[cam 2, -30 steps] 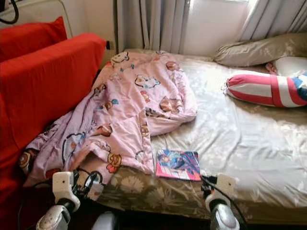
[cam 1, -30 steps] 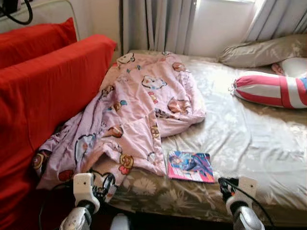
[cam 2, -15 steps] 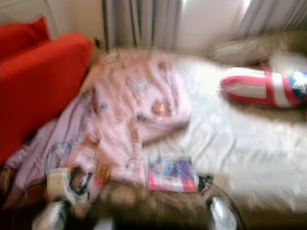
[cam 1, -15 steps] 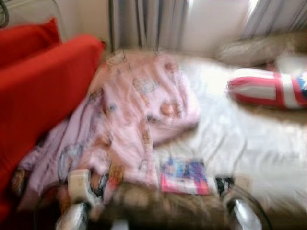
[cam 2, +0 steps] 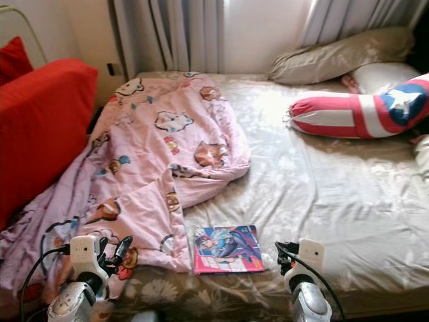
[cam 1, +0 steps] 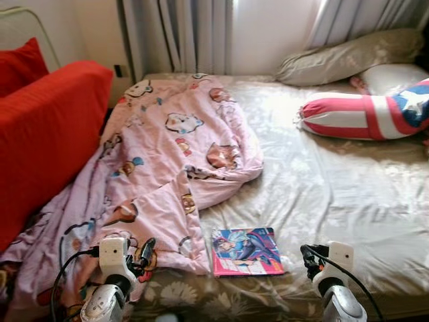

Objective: Clean up the room

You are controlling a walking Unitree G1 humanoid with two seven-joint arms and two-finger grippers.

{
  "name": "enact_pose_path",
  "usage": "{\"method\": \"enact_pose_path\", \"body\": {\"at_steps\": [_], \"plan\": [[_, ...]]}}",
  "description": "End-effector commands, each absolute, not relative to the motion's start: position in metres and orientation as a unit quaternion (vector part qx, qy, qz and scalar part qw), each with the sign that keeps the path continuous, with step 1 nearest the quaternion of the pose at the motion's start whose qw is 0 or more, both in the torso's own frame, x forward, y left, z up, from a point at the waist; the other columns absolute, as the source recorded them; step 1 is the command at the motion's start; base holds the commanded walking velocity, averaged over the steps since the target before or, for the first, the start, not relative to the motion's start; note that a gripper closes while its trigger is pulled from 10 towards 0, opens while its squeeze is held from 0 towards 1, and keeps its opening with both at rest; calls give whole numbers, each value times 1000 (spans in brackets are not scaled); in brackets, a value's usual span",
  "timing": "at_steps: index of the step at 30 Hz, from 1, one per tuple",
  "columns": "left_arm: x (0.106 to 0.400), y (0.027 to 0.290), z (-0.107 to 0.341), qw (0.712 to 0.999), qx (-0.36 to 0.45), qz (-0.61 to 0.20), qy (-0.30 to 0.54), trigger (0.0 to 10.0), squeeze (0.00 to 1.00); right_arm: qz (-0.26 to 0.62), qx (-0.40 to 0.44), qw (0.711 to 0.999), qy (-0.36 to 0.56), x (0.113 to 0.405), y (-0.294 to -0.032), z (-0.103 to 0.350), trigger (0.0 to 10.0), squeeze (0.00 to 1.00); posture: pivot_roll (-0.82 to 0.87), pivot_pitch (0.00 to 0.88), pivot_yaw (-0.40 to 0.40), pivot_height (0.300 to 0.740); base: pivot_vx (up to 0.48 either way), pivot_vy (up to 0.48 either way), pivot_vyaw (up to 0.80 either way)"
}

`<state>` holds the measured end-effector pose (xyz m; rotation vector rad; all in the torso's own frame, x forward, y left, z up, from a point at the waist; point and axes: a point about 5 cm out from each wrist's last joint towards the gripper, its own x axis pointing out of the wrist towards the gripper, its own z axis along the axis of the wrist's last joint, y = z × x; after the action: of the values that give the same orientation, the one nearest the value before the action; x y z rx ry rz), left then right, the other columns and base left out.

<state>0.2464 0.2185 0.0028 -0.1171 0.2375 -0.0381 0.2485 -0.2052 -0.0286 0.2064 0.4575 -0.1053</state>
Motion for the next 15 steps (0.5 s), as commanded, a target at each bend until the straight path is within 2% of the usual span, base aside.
{"method": "enact_pose_path", "body": {"at_steps": [1, 8, 10, 11, 15], "plan": [[251, 219, 7, 991, -52, -32, 118, 10000, 0, -52, 100, 966, 232, 250, -204, -29, 10000, 0, 140, 0, -28, 631, 0, 0, 0], [250, 224, 14, 992, -37, -50, 112, 10000, 0, -52, 98, 969, 221, 256, -204, -24, 10000, 0, 184, 4, 6, 626, 0, 0, 0], [248, 226, 18, 993, -34, -52, 105, 10000, 0, -49, 92, 968, 228, 255, -206, -25, 10000, 0, 198, 24, 7, 626, 0, 0, 0], [242, 230, 21, 993, -30, -51, 99, 10000, 0, -50, 84, 967, 234, 253, -209, -27, 10000, 0, 210, 74, 15, 626, 0, 0, 0], [235, 233, 22, 993, -29, -47, 100, 10000, 0, -61, 74, 965, 243, 251, -217, -27, 10000, 0, 208, 80, 17, 626, 0, 0, 0]]}}
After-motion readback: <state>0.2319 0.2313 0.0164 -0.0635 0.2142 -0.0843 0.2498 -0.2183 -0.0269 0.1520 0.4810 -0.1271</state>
